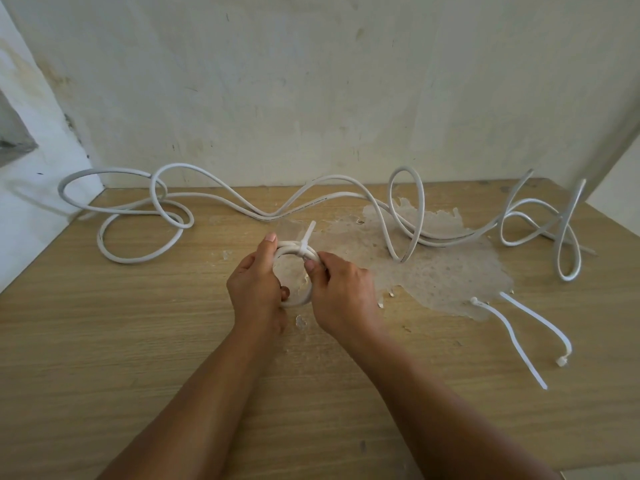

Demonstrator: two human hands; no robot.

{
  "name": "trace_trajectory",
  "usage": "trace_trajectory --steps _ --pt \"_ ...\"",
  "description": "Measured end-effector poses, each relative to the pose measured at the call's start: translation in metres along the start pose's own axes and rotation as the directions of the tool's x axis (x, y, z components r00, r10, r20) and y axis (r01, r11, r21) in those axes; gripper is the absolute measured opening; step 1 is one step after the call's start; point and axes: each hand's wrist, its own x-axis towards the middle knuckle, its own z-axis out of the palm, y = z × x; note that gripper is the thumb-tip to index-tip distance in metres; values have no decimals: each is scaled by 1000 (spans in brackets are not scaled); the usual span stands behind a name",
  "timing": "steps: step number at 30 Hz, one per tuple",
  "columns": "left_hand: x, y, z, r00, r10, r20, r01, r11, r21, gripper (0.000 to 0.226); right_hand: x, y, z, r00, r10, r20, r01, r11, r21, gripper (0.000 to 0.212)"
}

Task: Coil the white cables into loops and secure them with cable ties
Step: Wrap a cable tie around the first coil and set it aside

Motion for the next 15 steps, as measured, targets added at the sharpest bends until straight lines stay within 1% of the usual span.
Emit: trace_trajectory --steps 3,6,9,11,13,15 --pt "2 3 -2 1000 -9 9 9 999 -35 26 5 -1 -3 998 -20 61 19 1000 19 28" --pt "9 10 -2 994 -47 100 43 998 39 28 11 0 -8 996 -8 90 2 997 73 26" --pt "11 9 2 979 -105 174 93 993 77 33 11 8 -9 999 30 32 -32 996 85 28" --pt "14 4 2 964 -129 232 119 991 56 40 9 13 -9 999 38 -28 -35 995 95 26" --pt "17 1 2 937 -142 319 145 989 15 46 8 18 -8 995 57 -77 -48 992 116 26" --pt "18 1 1 916 -146 375 146 989 28 45 9 21 -7 990 92 -105 -76 986 151 26"
